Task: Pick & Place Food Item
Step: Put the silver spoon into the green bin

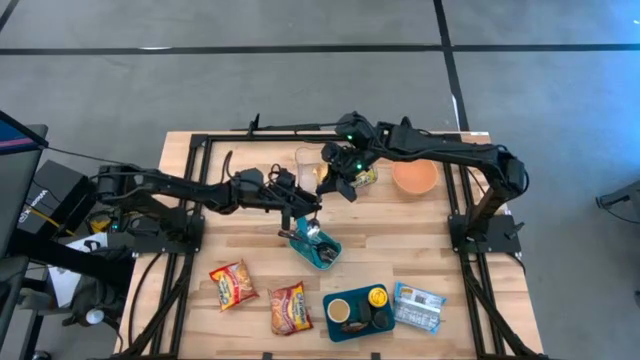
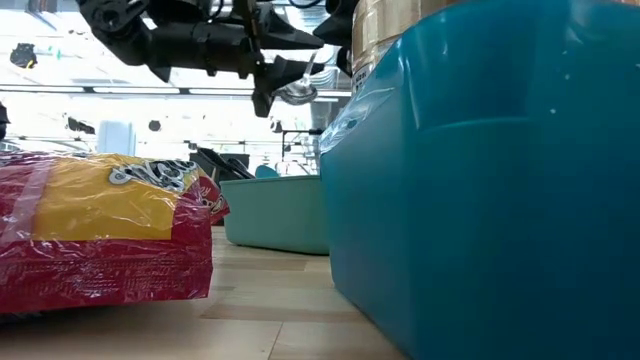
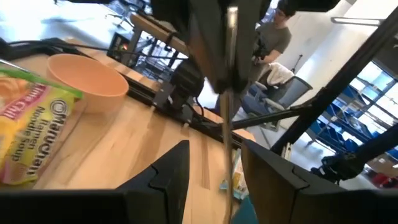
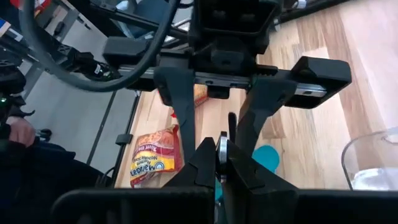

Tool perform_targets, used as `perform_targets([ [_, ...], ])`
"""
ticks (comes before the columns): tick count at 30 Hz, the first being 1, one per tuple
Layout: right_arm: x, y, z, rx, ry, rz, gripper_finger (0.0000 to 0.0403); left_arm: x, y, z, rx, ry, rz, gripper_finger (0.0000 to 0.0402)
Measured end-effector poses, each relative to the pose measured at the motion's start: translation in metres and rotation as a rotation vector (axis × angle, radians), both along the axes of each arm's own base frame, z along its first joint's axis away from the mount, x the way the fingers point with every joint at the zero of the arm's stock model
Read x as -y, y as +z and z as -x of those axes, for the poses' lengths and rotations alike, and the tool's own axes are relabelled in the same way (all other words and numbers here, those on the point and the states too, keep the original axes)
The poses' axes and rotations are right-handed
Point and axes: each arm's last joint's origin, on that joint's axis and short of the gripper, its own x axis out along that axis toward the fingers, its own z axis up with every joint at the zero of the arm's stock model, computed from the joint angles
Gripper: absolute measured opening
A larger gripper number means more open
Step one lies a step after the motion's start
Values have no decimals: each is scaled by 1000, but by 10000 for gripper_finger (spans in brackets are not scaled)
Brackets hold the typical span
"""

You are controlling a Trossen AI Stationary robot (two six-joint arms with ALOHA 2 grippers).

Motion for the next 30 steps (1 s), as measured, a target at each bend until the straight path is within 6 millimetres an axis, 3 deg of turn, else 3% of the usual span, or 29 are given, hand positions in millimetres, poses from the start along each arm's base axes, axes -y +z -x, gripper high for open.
perform_targets([
  [5, -1, -2, 2, -36, -1, -10, 1, -2, -2, -11, -7, 2, 6, 140],
  [14, -1, -5, 4, -68, -4, -17, 1, -2, 0, -13, -11, -20, 35, 136],
  [30, -2, -8, 7, -105, 3, -20, 1, -2, 2, -13, 8, -18, 54, 74],
])
